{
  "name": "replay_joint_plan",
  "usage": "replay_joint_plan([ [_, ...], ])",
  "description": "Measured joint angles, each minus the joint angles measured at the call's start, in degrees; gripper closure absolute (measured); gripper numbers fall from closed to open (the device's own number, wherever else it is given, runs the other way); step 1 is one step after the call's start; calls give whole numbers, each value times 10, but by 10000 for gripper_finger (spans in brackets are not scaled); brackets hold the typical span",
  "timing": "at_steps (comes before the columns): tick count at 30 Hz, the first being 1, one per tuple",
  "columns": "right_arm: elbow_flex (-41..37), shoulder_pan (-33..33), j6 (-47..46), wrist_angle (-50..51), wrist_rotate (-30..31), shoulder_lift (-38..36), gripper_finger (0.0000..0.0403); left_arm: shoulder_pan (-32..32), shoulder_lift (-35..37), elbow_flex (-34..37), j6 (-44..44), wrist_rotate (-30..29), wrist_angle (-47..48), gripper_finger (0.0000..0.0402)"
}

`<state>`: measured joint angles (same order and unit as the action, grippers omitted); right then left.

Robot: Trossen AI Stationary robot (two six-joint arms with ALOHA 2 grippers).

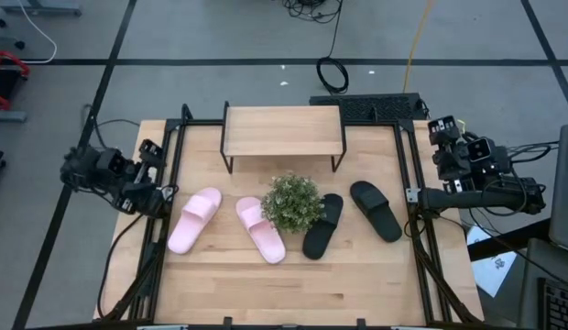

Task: Pick and place slides into the shelf
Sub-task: Put the left pink slides on the shelf

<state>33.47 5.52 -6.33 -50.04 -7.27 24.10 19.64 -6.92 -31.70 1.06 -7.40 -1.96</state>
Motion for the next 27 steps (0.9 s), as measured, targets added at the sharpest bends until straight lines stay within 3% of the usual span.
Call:
replay_joint_plan([
  [5,0,0,0,22,21,0,206,0,-118,-149,-76,-16,228,147],
  [11,0,0,4,49,61,0,206,0,-233,-283,-278,-11,522,147],
  [18,0,0,28,52,63,0,206,0,-278,-297,-411,55,554,147],
  [27,0,0,29,53,75,0,206,0,-309,-297,-428,75,554,147],
])
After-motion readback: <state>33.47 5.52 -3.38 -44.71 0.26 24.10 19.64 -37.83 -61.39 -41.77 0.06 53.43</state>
